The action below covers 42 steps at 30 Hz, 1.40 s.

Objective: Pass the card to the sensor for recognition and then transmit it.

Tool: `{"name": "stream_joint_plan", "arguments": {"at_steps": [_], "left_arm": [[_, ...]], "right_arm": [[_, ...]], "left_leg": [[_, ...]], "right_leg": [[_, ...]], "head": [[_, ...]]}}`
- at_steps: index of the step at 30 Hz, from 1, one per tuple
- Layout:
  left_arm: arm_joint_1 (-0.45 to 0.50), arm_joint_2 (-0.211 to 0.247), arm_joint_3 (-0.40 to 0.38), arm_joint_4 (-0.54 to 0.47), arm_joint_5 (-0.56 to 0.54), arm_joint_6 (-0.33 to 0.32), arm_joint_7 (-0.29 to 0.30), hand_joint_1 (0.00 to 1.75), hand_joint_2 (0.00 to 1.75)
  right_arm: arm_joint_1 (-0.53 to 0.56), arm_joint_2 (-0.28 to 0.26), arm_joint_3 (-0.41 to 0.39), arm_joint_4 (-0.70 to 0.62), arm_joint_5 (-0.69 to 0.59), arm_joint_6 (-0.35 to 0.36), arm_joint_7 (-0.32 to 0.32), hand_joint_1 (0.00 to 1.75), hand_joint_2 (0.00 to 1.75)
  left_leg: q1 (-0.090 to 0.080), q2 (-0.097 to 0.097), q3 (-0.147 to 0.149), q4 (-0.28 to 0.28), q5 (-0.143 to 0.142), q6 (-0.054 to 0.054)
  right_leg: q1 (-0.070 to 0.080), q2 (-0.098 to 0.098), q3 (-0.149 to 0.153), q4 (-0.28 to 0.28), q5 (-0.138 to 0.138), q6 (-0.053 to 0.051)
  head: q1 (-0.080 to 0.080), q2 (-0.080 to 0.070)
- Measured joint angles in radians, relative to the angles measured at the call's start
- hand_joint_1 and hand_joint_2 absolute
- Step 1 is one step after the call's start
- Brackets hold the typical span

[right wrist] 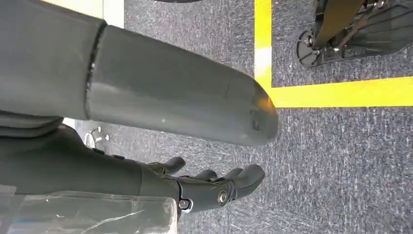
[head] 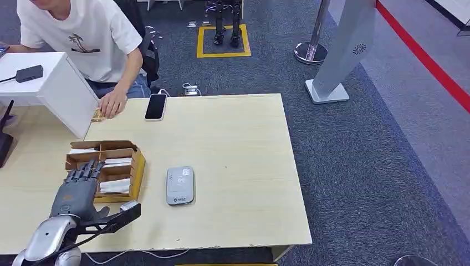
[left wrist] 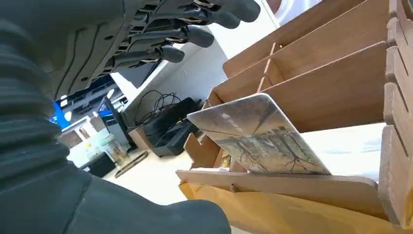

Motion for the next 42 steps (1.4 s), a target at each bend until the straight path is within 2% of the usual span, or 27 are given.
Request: {"name": "stream_joint_plan", "arguments": {"at_steps": [1, 2, 3, 31, 35, 42], "left_arm": [[0.0, 0.0, 0.0, 0.0, 0.0, 0.0, 0.0, 0.0, 1.75], [0.0, 0.0, 0.0, 0.0, 0.0, 0.0, 0.0, 0.38, 1.75], [0.0, 0.0, 0.0, 0.0, 0.0, -0.001, 0.0, 1.75, 1.75], [-0.001, 0.0, 0.0, 0.0, 0.042, 0.035, -0.023, 1.75, 1.75], [-0.01, 0.0, 0.0, -0.007, 0.039, 0.068, -0.024, 1.75, 1.75], [-0.081, -0.013, 0.0, -0.018, 0.003, 0.131, -0.024, 1.75, 1.75]], "right_arm": [[0.0, 0.0, 0.0, 0.0, 0.0, 0.0, 0.0, 0.0, 0.0], [0.0, 0.0, 0.0, 0.0, 0.0, 0.0, 0.0, 0.0, 0.0], [0.0, 0.0, 0.0, 0.0, -0.002, 0.0, 0.0, 0.0, 0.0], [0.0, 0.0, 0.0, 0.0, -0.017, -0.002, 0.001, 0.0, 0.0], [0.0, 0.0, 0.0, 0.0, -0.018, -0.002, 0.001, 0.0, 0.0], [0.0, 0.0, 0.0, 0.0, -0.017, -0.002, 0.0, 0.0, 0.0]], "left_leg": [[0.0, 0.0, 0.0, 0.0, 0.0, 0.0], [0.0, 0.0, 0.0, 0.0, 0.0, 0.0], [0.0, 0.0, 0.0, 0.0, 0.0, 0.0], [0.0, 0.0, 0.0, 0.0, 0.0, 0.0], [0.0, 0.0, 0.0, 0.0, 0.0, 0.0], [0.0, 0.0, 0.0, 0.0, 0.0, 0.0]], "right_leg": [[0.0, 0.0, 0.0, 0.0, 0.0, 0.0], [0.0, 0.0, 0.0, 0.0, 0.0, 0.0], [0.0, 0.0, 0.0, 0.0, 0.0, 0.0], [0.0, 0.0, 0.0, 0.0, 0.0, 0.0], [0.0, 0.0, 0.0, 0.0, 0.0, 0.0], [0.0, 0.0, 0.0, 0.0, 0.0, 0.0]], "head": [[0.0, 0.0], [0.0, 0.0], [0.0, 0.0], [0.0, 0.0], [0.0, 0.0], [0.0, 0.0]]}}
